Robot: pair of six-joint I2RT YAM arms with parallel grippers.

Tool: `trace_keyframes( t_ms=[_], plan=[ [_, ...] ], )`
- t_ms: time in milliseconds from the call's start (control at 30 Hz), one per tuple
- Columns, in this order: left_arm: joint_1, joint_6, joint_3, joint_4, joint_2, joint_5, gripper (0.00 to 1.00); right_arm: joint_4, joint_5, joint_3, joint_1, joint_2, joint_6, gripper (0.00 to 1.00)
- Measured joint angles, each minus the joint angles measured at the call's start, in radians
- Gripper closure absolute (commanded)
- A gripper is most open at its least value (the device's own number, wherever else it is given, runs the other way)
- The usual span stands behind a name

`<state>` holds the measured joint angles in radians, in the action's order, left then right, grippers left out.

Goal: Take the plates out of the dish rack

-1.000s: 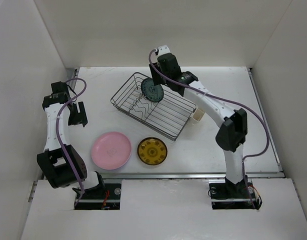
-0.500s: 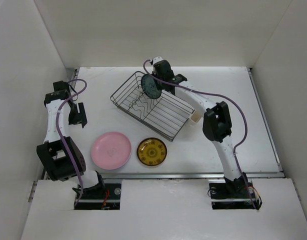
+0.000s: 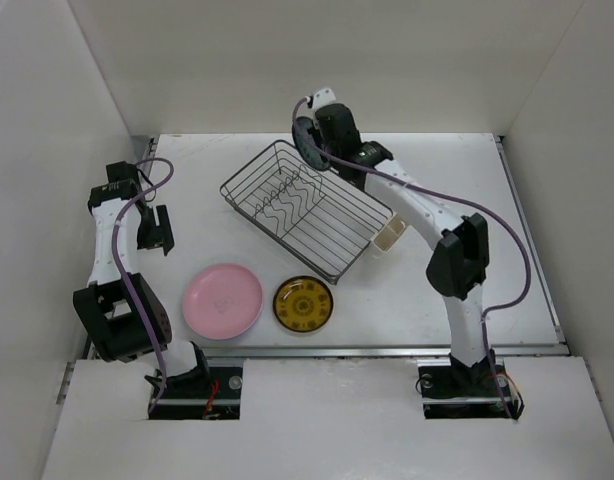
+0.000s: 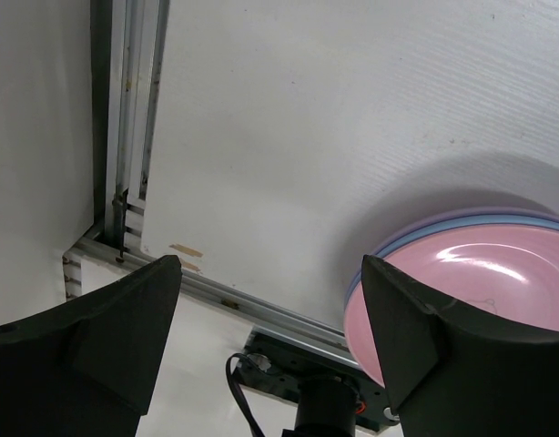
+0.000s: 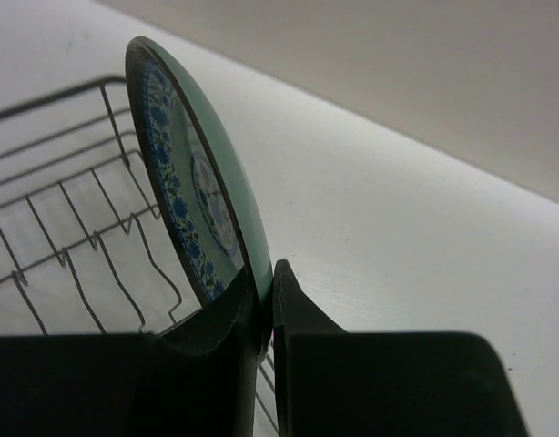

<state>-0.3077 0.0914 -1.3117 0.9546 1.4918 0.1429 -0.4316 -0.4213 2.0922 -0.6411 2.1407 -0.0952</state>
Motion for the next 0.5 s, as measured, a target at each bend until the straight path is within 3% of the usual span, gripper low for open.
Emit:
trace_keyframes(
  t_ms=[167,367,500],
  plan=[
    [0.0,0.0,0.0,0.0,-0.004,0.0,0.22,0.022,0.008,-0.074,-0.035,-0.182,-0.029,1.0],
    [0.0,0.0,0.002,0.0,-0.044,-0.007,0.22,-0.049,0.313,-0.354,-0.128,-0.456,-0.034,1.0],
    [0.0,0.0,0.007,-0.002,-0.07,-0.011,0.22,-0.129,0.42,-0.509,-0.224,-0.488,-0.019,1.0]
  ],
)
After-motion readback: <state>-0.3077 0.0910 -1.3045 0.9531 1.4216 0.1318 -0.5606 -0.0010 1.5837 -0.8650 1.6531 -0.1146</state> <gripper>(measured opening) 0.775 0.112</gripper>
